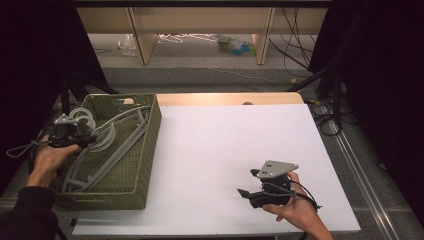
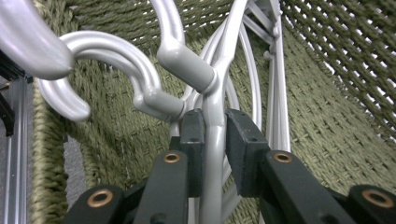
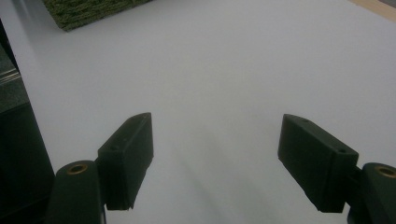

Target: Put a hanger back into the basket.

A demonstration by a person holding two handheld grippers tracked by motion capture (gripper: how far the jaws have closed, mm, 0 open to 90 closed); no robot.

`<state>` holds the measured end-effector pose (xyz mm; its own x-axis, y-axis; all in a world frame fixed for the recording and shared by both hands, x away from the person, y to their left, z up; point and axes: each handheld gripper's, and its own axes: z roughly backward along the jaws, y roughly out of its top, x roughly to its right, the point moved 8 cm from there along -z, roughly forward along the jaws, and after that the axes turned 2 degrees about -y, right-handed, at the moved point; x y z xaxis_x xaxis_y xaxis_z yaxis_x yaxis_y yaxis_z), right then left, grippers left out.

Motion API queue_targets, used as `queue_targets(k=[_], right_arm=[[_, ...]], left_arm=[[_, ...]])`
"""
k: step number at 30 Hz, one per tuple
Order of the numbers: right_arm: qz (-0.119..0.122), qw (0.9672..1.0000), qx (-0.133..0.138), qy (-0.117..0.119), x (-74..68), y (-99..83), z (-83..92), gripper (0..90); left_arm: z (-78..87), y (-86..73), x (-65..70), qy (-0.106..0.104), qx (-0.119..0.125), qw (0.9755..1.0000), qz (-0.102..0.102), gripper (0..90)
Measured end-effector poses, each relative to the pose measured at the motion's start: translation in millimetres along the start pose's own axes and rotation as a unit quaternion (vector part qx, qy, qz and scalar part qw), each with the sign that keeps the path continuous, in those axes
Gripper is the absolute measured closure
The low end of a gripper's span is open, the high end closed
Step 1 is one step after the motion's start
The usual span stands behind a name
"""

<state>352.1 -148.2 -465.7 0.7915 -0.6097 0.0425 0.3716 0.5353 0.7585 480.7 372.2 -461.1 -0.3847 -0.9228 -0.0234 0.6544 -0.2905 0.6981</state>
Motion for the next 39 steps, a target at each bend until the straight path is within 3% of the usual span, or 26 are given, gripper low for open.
queue_targets(k=[5, 9, 15, 16, 18, 23, 24, 26, 35, 39], right_arm=[[0.004, 1.0, 0.001, 0.002, 0.1, 0.3, 0.3, 27.5], [0.002, 1.0, 0.001, 0.0, 0.9, 0.1, 0.1, 27.5], [0.003, 1.0, 0.002, -0.001, 1.4, 0.2, 0.0, 27.5], [0.002, 1.0, 0.002, -0.001, 1.5, 0.4, 0.1, 27.5], [-0.001, 1.0, 0.004, -0.003, 1.7, 0.9, 0.7, 27.5], [-0.002, 1.0, 0.006, -0.002, 3.3, 1.1, 1.6, 27.5], [-0.002, 1.0, 0.007, -0.002, 3.1, 1.0, 1.7, 27.5], [-0.003, 1.0, 0.008, -0.004, 3.8, 1.4, 1.8, 27.5], [-0.019, 0.9997, 0.015, -0.007, 7.3, 0.8, 1.9, 27.1], [-0.02, 0.9996, 0.018, -0.008, 7.9, 1.4, 2.1, 26.8]], left_arm=[[2.6, -4.3, -5.5, 0.019, -0.006, 0.9996, 0.02, 73.4], [9.4, -6.8, -7.1, 0.032, 0.005, 0.999, 0.03, 67.0], [27.3, 1.8, -1.2, 0.033, 0.055, 0.9971, 0.04, 61.6], [30.2, 5.3, 2.4, 0.029, 0.075, 0.9954, 0.054, 59.7], [39.8, 8.1, 6.8, 0.026, 0.097, 0.9932, 0.059, 55.0], [60.4, 6.9, 16.7, 0.022, 0.127, 0.9897, 0.062, 49.9], [63.3, 6.3, 19.6, 0.017, 0.132, 0.989, 0.065, 49.5], [69.0, 6.8, 29.8, -0.013, 0.151, 0.9853, 0.08, 48.8], [88.1, 12.2, 79.7, -0.062, 0.185, 0.98, 0.039, 39.7], [91.9, 16.0, 100.3, -0.092, 0.197, 0.9748, 0.047, 32.3]])
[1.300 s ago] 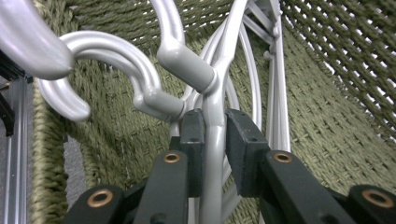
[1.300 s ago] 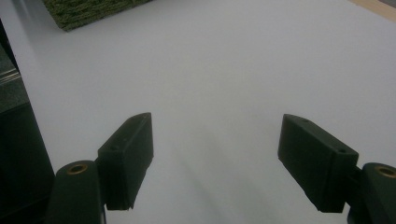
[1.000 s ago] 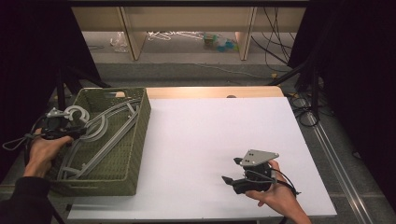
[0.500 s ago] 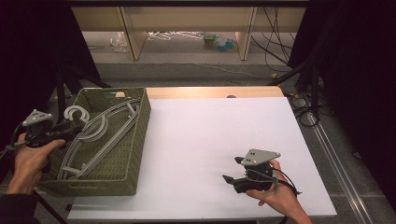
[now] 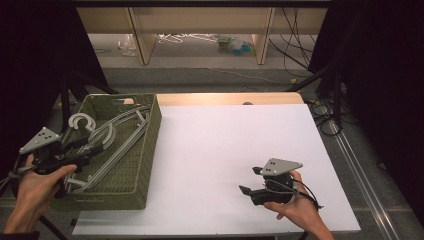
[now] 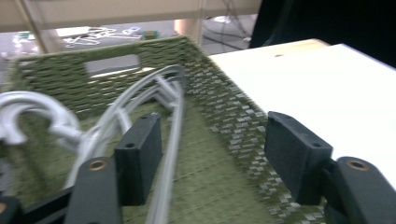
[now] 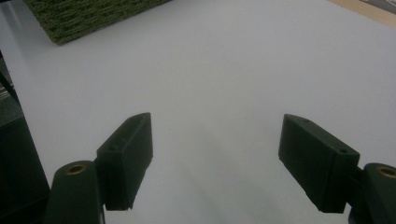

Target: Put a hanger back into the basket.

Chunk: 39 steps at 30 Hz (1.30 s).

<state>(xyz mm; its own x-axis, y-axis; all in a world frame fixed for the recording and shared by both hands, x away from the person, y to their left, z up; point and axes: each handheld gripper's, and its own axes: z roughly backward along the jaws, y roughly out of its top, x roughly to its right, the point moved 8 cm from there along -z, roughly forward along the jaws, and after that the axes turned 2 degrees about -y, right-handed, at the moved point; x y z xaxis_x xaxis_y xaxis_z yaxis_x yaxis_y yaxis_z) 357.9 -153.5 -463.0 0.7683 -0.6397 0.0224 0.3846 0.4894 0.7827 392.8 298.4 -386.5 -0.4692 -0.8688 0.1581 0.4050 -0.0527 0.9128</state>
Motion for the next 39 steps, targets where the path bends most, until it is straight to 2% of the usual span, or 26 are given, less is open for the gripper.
queue_targets(k=[2, 3, 4, 7, 10, 14, 21, 24, 31, 32, 34, 35, 36, 39], right_arm=[[-0.005, 1.0, -0.002, -0.001, -0.3, -0.6, 0.5, 26.3], [-0.006, 1.0, -0.002, -0.002, -0.2, -0.7, 0.4, 25.5], [-0.004, 1.0, -0.001, -0.003, 0.5, -0.5, 0.0, 24.8], [-0.004, 1.0, 0.002, -0.002, 1.1, -0.7, -0.5, 24.3], [-0.005, 1.0, 0.004, -0.002, 1.4, -0.3, -0.2, 24.2], [-0.011, 0.9999, 0.007, -0.002, 1.0, 0.7, 0.6, 24.1], [-0.013, 0.9998, 0.015, 0.0, 1.7, 1.3, 0.9, 23.8], [-0.018, 0.9997, 0.016, -0.001, 1.9, 1.5, 1.4, 23.7], [-0.015, 0.9996, 0.024, -0.003, 3.0, 1.6, 0.6, 23.4], [-0.016, 0.9996, 0.024, -0.001, 2.5, 1.7, 0.5, 23.2], [-0.017, 0.9995, 0.026, 0.001, 1.6, 1.9, 0.6, 23.1], [-0.018, 0.9995, 0.027, 0.003, 1.3, 2.0, 0.8, 23.1], [-0.02, 0.9994, 0.027, 0.002, 1.2, 1.7, 1.0, 23.0], [-0.025, 0.9993, 0.026, 0.01, 0.5, 0.4, 1.1, 22.9]], left_arm=[[-0.4, 1.2, 12.9, -0.015, 0.005, 0.9999, 0.003, 29.3], [-0.7, 1.5, 20.6, -0.022, 0.006, 0.9997, -0.002, 28.6], [0.2, 0.8, 27.3, -0.031, -0.001, 0.9993, -0.019, 28.1], [-1.4, 3.2, 49.5, -0.053, 0.005, 0.9983, -0.022, 25.8], [-4.1, 4.8, 66.7, -0.067, 0.011, 0.997, -0.036, 25.5], [-10.9, 5.1, 87.3, -0.084, 0.021, 0.9957, -0.033, 25.4], [-23.3, 0.0, 111.3, -0.105, 0.024, 0.9928, -0.053, 24.0], [-28.0, -2.0, 119.5, -0.113, 0.028, 0.9919, -0.052, 22.8], [-35.1, -10.4, 139.1, -0.14, 0.017, 0.9884, -0.057, 18.9], [-36.2, -12.5, 142.5, -0.141, 0.015, 0.9887, -0.05, 18.2], [-38.4, -15.0, 147.7, -0.148, 0.015, 0.9872, -0.058, 17.6], [-39.2, -16.9, 151.7, -0.149, 0.014, 0.9875, -0.049, 16.9], [-39.7, -17.8, 154.3, -0.153, 0.013, 0.9866, -0.056, 16.8], [-40.5, -18.6, 162.7, -0.16, 0.016, 0.9852, -0.059, 16.6]])
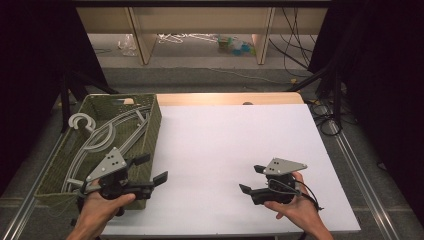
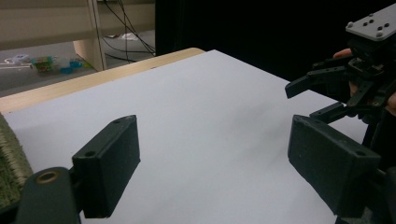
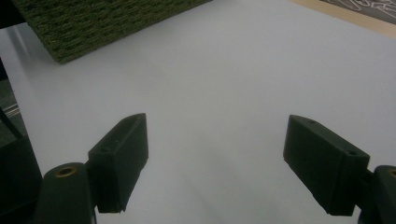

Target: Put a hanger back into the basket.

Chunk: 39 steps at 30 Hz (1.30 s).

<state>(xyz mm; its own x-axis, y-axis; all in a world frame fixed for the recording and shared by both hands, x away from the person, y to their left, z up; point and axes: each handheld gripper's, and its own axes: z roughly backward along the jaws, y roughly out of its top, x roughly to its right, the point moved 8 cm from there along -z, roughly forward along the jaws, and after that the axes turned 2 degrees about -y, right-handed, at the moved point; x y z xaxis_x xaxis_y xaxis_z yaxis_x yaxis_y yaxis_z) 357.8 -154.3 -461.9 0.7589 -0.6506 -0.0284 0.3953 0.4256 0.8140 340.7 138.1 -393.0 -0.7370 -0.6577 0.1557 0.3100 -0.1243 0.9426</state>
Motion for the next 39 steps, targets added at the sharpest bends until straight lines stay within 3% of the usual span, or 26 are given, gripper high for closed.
queue_targets(k=[4, 12, 17, 22, 25, 29, 34, 36, 38, 39], right_arm=[[-0.001, 0.9999, 0.008, -0.01, 1.1, 0.2, 1.5, 22.7], [-0.004, 0.9997, 0.021, -0.009, -0.7, 0.3, 6.0, 22.2], [-0.006, 0.9997, 0.022, -0.01, -2.9, -2.5, 7.4, 21.8], [-0.014, 0.9993, 0.033, -0.01, -7.7, -5.1, 10.8, 21.2], [-0.021, 0.9987, 0.044, -0.014, -11.4, -8.1, 15.6, 20.8], [-0.031, 0.998, 0.054, -0.012, -16.7, -16.6, 21.7, 18.5], [-0.038, 0.9968, 0.068, -0.013, -20.4, -23.2, 26.5, 17.3], [-0.037, 0.9972, 0.063, -0.015, -22.0, -25.9, 29.1, 17.0], [-0.033, 0.9968, 0.069, -0.022, -22.0, -27.8, 30.4, 16.9], [-0.033, 0.9968, 0.069, -0.022, -22.0, -27.8, 30.4, 16.9]], left_arm=[[-5.8, -4.6, 10.2, -0.012, 0.001, 0.9999, -0.003, 17.2], [-20.8, -25.5, 20.7, -0.023, -0.014, 0.9996, -0.011, 16.6], [-26.0, -35.6, 25.5, -0.034, -0.01, 0.9993, -0.013, 16.2], [-26.1, -45.8, 24.6, -0.023, -0.007, 0.9996, -0.014, 16.2], [-26.0, -50.9, 28.3, -0.037, -0.005, 0.9992, -0.012, 16.0], [-23.9, -55.6, 29.3, -0.029, -0.006, 0.9992, -0.029, 16.0], [-25.8, -61.0, 27.6, -0.024, -0.016, 0.9993, -0.023, 16.0], [-25.9, -59.2, 26.4, -0.03, -0.012, 0.9988, -0.037, 16.0], [-24.8, -59.1, 26.0, -0.024, -0.01, 0.9995, -0.019, 16.0], [-24.5, -58.8, 24.7, -0.024, -0.01, 0.9994, -0.025, 16.0]])
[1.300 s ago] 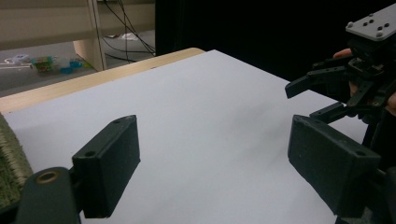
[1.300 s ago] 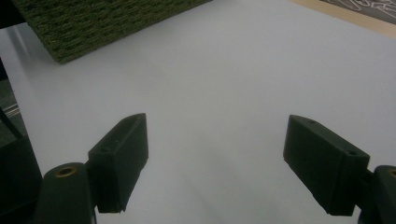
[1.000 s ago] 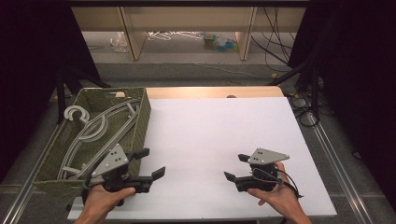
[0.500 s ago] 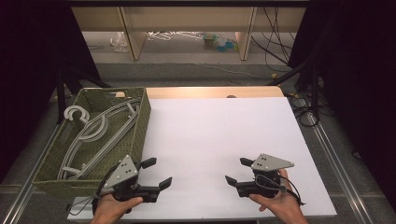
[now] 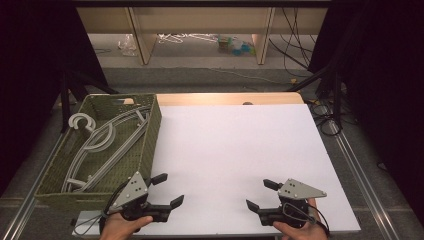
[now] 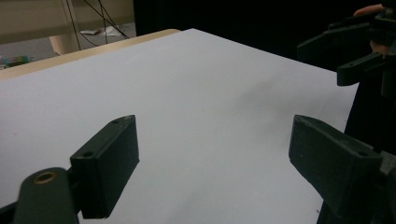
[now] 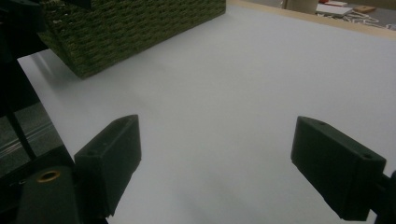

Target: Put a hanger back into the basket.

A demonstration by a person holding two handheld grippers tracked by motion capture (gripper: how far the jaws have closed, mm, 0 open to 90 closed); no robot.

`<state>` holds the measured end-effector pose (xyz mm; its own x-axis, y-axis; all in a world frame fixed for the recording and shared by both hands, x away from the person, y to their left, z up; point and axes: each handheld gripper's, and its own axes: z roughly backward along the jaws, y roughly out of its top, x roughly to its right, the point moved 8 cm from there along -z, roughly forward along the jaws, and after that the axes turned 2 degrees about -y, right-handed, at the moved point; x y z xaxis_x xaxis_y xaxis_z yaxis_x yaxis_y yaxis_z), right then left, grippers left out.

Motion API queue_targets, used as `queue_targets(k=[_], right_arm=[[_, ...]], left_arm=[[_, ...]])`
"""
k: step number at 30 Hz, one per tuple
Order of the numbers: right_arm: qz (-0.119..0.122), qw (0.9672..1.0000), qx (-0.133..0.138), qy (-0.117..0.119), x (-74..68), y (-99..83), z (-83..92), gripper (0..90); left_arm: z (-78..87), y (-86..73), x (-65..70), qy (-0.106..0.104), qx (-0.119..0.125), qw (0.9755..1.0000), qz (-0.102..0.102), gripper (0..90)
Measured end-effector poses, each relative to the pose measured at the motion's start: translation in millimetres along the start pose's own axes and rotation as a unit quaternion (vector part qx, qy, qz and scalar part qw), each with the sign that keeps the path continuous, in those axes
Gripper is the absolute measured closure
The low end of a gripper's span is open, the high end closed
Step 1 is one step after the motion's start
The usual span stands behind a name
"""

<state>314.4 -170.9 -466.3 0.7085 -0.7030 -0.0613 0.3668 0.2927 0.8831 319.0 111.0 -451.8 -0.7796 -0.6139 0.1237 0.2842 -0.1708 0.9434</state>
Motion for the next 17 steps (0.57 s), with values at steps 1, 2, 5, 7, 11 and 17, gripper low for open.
queue_targets(k=[1, 2, 5, 7, 11, 17], right_arm=[[-0.004, 1.0, -0.005, 0.007, -1.4, -1.0, 0.3, 16.9], [-0.005, 1.0, -0.005, 0.004, -0.9, -1.6, 0.9, 16.9], [-0.01, 0.9999, -0.005, 0.002, 0.0, -2.5, 4.2, 16.8], [-0.012, 0.9999, 0.0, -0.002, 1.0, -4.0, 5.3, 16.8], [-0.009, 0.9999, -0.003, -0.004, 0.8, -5.4, 7.0, 16.8], [-0.009, 1.0, -0.003, 0.0, 0.0, -5.5, 6.0, 16.8]], left_arm=[[0.2, -0.6, -0.1, 0.003, 0.0, 1.0, 0.007, 16.0], [0.2, -1.0, -0.6, 0.003, -0.002, 1.0, 0.005, 16.0], [-1.1, -1.2, 0.2, 0.001, 0.0, 1.0, 0.007, 16.0], [-0.8, -1.5, 1.1, 0.0, -0.004, 1.0, 0.003, 16.0], [-0.6, -1.0, 1.2, 0.0, -0.002, 1.0, 0.004, 16.0], [-0.1, 0.1, 0.0, -0.001, 0.0, 1.0, -0.001, 16.1]])
